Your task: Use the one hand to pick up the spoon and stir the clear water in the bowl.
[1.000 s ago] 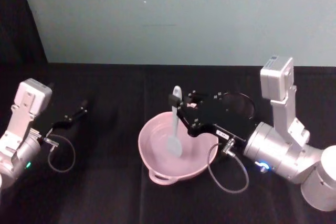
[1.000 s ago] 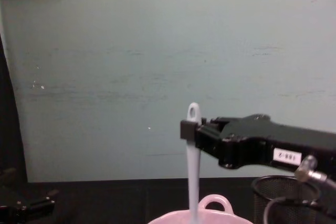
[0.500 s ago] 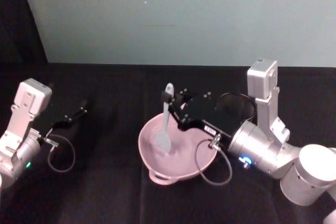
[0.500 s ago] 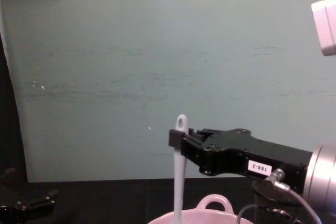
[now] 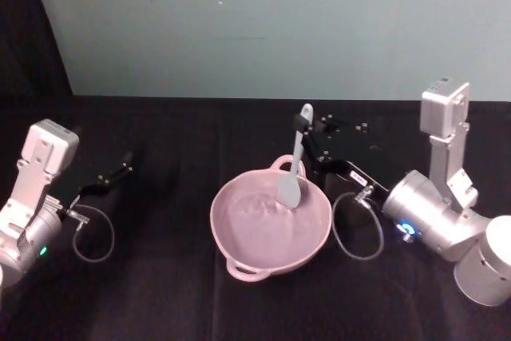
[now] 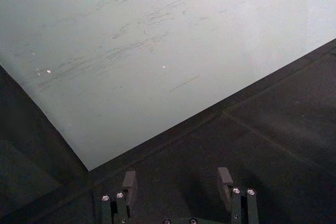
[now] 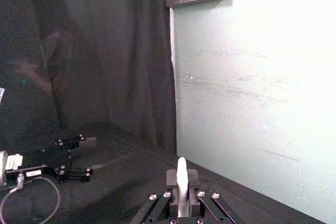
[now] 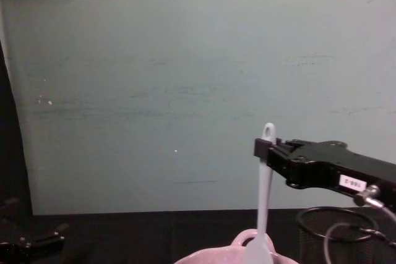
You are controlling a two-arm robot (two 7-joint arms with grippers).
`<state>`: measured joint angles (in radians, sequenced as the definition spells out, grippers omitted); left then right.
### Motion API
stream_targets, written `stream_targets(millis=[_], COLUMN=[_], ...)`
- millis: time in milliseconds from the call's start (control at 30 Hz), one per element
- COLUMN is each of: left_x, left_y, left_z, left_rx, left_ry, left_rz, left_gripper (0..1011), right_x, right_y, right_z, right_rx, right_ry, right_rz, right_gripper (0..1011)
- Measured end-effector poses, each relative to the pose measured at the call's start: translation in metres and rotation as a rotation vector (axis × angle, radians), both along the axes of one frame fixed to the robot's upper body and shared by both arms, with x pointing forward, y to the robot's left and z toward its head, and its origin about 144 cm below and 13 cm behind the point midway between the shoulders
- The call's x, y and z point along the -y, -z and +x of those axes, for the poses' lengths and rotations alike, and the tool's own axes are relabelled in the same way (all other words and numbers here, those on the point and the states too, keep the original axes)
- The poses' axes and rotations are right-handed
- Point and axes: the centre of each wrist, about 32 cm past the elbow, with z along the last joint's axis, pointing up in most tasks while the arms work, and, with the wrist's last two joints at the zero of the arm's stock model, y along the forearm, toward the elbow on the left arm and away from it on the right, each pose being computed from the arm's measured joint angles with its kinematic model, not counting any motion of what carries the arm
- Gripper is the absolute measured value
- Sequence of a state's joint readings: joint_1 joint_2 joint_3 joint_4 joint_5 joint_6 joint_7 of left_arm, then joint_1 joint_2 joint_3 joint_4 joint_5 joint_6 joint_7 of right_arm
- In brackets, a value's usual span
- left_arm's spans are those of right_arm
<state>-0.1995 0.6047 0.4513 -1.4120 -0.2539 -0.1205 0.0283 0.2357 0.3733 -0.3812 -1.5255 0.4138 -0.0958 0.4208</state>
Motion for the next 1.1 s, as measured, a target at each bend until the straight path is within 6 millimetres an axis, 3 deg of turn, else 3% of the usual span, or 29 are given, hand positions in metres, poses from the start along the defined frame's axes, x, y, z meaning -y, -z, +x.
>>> stream_targets(millis=[300,667,1100], left_x=[0.000,0.000,0.000], left_y=[0.000,0.000,0.000], left_z=[0.000,0.000,0.000], left_rx=[0.000,0.000,0.000], left_ry=[0.000,0.000,0.000], left_rz=[0.000,0.000,0.000], left_gripper=[1005,1005,1005], right_x=[0.003,-0.026,-0.042], right_y=[-0.004,-0.007,0.001], right_z=[-0.013,-0.033,-0.017], right_rx=[0.012,0.040,0.034], right_ry=[-0.049,-0.194,-0.167], right_rz=[-0.034,-0.101,-0.032], right_gripper=[117,118,118])
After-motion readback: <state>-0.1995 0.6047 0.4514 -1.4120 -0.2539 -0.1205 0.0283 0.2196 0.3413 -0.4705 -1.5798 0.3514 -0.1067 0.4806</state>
